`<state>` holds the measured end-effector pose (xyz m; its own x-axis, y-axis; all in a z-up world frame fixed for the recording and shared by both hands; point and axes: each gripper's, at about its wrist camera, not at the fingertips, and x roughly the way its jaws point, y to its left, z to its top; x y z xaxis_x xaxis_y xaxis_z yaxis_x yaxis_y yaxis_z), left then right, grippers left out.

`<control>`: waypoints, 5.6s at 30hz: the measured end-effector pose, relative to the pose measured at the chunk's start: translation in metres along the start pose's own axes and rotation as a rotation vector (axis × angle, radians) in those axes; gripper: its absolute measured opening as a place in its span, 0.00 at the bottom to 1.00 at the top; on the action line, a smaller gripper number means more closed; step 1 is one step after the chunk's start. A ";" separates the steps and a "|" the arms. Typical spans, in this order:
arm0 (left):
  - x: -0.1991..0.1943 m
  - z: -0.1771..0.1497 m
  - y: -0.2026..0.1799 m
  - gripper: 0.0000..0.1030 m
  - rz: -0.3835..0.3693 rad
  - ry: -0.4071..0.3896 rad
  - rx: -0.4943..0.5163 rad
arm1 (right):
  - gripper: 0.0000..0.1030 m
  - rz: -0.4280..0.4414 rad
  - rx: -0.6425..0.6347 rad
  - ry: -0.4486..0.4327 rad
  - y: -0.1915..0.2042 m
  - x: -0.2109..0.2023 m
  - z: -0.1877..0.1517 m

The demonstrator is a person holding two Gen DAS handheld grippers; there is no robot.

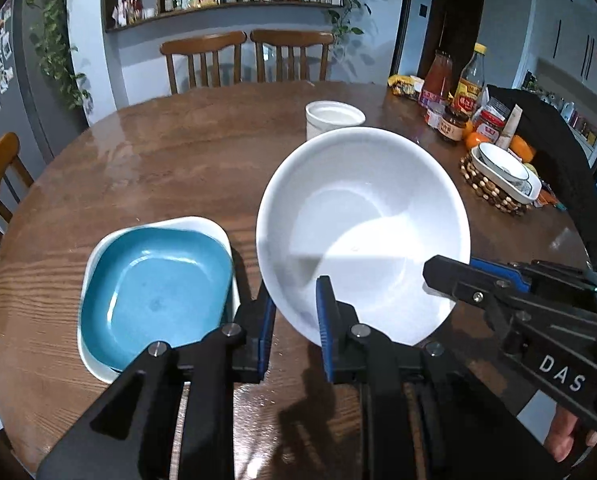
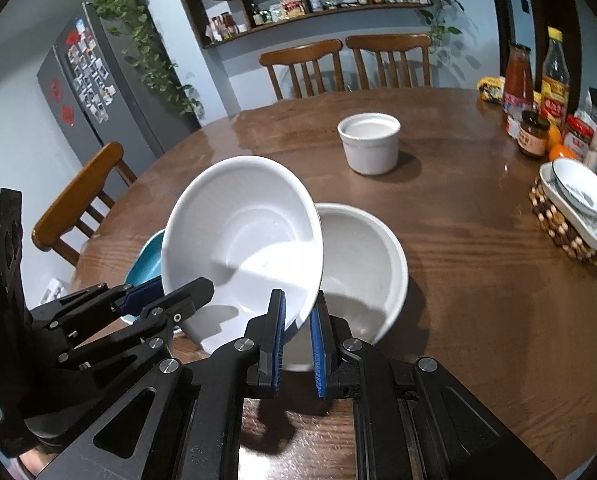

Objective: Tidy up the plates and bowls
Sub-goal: 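Lift the small white bowl and lower it into the large white bowl, then open the right gripper and withdraw from the nested bowls, then move to the white ramekin and grasp its rim with the right gripper, then lift the white ramekin and carry it over the nested bowls, then lower the ramekin into the small white bowl and open the right gripper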

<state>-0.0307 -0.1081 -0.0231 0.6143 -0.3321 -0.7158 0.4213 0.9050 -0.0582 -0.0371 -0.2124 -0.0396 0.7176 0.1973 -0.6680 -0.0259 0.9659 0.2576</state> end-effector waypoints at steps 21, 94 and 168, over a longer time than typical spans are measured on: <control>0.023 0.011 -0.014 0.19 -0.014 0.072 0.046 | 0.13 0.001 0.106 0.047 -0.032 0.016 0.001; 0.202 0.194 -0.006 0.17 -0.068 0.271 -0.170 | 0.16 -0.006 0.302 0.245 -0.134 0.165 0.187; 0.006 0.053 -0.033 0.13 0.012 0.012 0.000 | 0.15 0.028 0.152 0.106 -0.021 0.001 0.055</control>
<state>-0.0055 -0.1543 0.0115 0.6112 -0.3183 -0.7247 0.4141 0.9088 -0.0499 0.0028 -0.2418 -0.0071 0.6408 0.2481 -0.7265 0.0666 0.9248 0.3745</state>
